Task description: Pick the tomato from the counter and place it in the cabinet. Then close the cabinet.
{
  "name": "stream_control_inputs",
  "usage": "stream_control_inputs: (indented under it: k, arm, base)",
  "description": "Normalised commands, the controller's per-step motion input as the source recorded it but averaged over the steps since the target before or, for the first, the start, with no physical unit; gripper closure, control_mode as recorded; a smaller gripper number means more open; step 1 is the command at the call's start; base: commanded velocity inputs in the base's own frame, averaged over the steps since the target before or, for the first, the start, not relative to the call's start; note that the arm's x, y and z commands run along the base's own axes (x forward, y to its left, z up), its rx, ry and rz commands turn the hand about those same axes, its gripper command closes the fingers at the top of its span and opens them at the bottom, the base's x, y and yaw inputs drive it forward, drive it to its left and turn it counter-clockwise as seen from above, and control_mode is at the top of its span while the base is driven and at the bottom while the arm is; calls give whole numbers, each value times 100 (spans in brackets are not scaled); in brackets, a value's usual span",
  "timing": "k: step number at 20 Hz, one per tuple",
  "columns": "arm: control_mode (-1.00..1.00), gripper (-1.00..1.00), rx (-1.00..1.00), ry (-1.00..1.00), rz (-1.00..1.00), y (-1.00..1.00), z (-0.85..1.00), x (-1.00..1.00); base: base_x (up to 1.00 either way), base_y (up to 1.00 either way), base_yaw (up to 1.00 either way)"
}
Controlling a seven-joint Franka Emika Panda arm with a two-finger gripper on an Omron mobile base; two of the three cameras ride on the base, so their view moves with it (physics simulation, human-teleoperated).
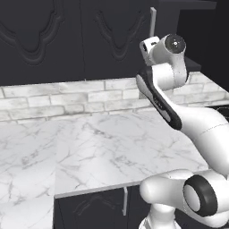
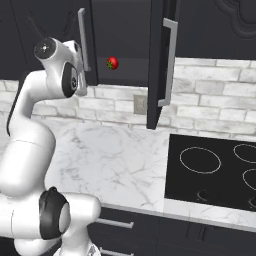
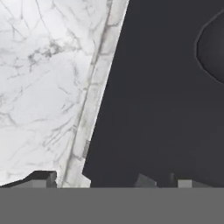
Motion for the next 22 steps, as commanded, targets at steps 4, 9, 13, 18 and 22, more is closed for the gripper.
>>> stream_control_inputs:
  k: [4, 9, 13, 18, 22]
  arm:
    - [-100, -100, -16, 0, 27, 3, -100, -80]
    - [-100, -100, -12, -15, 26, 0, -96, -99]
    - [-100, -100, -4, -18, 17, -10, -38, -91]
    - [-100, -100, 0, -19, 6, -37, 7, -84]
    - [-100, -100, 3, -5, 0, -65, 41, -55]
  base:
    - [0, 0, 0]
    - [0, 0, 0]
    - [0, 0, 0]
    - [0, 0, 0]
    - [0, 0, 0]
